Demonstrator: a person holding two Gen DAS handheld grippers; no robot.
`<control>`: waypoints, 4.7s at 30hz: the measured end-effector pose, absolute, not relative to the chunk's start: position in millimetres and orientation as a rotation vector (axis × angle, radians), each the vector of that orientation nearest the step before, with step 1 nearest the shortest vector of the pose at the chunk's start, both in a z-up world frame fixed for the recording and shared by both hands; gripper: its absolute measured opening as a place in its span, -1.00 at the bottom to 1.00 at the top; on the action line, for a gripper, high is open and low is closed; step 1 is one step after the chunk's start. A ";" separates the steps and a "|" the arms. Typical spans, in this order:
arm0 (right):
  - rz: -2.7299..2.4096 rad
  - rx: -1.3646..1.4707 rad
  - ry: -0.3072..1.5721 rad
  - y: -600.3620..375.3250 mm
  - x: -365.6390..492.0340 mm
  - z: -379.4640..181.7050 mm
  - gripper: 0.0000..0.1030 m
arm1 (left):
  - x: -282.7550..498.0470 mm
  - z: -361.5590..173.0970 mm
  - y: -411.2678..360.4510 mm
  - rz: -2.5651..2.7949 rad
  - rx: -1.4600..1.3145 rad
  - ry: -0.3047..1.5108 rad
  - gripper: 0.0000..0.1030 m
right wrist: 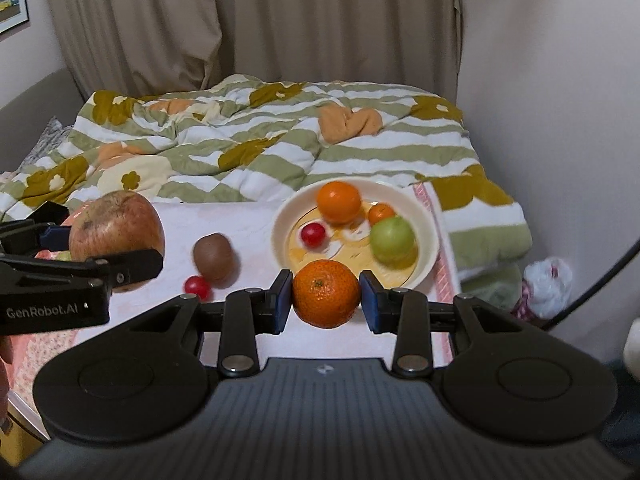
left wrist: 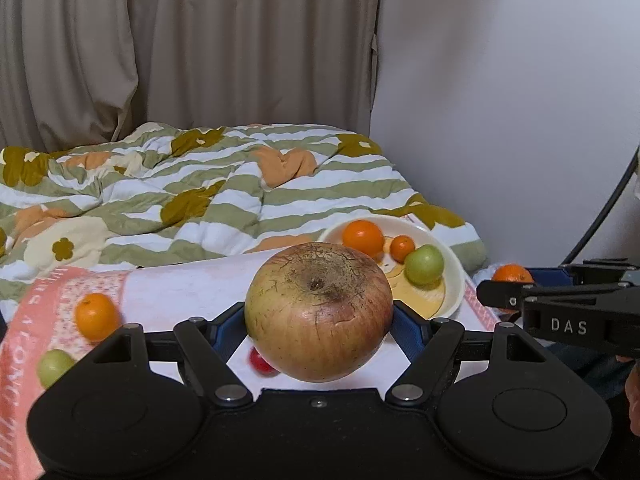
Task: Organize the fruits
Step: 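Carry the apple in the left tool while the right tool carries the mandarin toward the bowl, then open the left tool to release the apple into the bowl while the right tool releases the mandarin, then withdraw both tools, moving the left toward a pale green apple and the right toward a cherry tomato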
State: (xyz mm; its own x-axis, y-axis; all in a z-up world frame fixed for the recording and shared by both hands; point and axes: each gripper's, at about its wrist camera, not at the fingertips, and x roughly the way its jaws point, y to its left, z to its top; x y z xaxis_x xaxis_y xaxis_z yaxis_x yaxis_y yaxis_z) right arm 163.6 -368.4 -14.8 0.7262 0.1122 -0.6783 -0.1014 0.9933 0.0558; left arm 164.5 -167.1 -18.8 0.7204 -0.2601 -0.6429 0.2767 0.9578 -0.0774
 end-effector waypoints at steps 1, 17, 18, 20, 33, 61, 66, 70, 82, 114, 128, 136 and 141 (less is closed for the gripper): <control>0.125 0.012 0.747 -375.0 167.3 -15.1 0.00 | 166.6 -20.1 -173.4 -0.293 0.022 0.708 0.53; 0.112 0.057 0.782 -449.3 229.5 -45.6 0.00 | 235.0 -73.5 -251.7 -0.339 0.066 0.806 0.53; 0.110 0.062 0.786 -450.3 232.3 -48.0 0.00 | 240.1 -77.5 -254.4 -0.345 0.073 0.820 0.53; 0.103 0.070 0.796 -450.5 237.7 -52.6 0.00 | 250.2 -85.7 -258.5 -0.366 0.088 0.837 0.53; 0.029 0.109 0.856 -457.0 260.9 -75.6 0.00 | 281.7 -121.3 -288.0 -0.452 0.232 0.878 0.54; 0.213 -0.026 0.887 -425.5 265.7 -95.0 0.00 | 232.4 -70.6 -225.8 -0.346 0.115 0.807 0.99; 0.234 -0.102 0.882 -417.7 268.5 -112.0 0.00 | 220.3 -64.9 -218.6 -0.327 0.106 0.788 0.99; 0.255 -0.124 0.878 -413.5 268.9 -117.4 0.01 | 214.7 -63.9 -212.3 -0.305 0.093 0.787 0.99; 0.215 -0.126 0.787 -417.0 242.9 -99.5 1.00 | 187.5 -57.9 -200.5 -0.270 0.081 0.780 0.99; 0.245 -0.036 0.701 -328.8 142.2 -0.1 1.00 | 69.7 3.6 -61.9 0.067 -0.006 0.619 1.00; 0.095 0.025 0.757 -223.7 123.3 -12.4 1.00 | 99.5 -12.3 43.0 -0.051 0.007 0.677 1.00; 0.022 0.051 0.811 -187.7 140.1 -35.9 1.00 | 140.5 -39.1 77.1 -0.138 0.041 0.717 1.00; 0.000 0.074 0.854 -175.1 156.4 -55.8 1.00 | 167.3 -56.1 84.6 -0.151 0.048 0.770 0.99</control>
State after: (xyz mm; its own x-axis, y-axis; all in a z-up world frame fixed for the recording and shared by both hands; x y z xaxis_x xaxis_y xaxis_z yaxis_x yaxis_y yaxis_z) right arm 156.4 -175.1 -55.8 0.6569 0.0300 -0.7534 0.0294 0.9974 0.0653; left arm 167.3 84.6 -56.1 0.7077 -0.1184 -0.6965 0.1532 0.9881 -0.0124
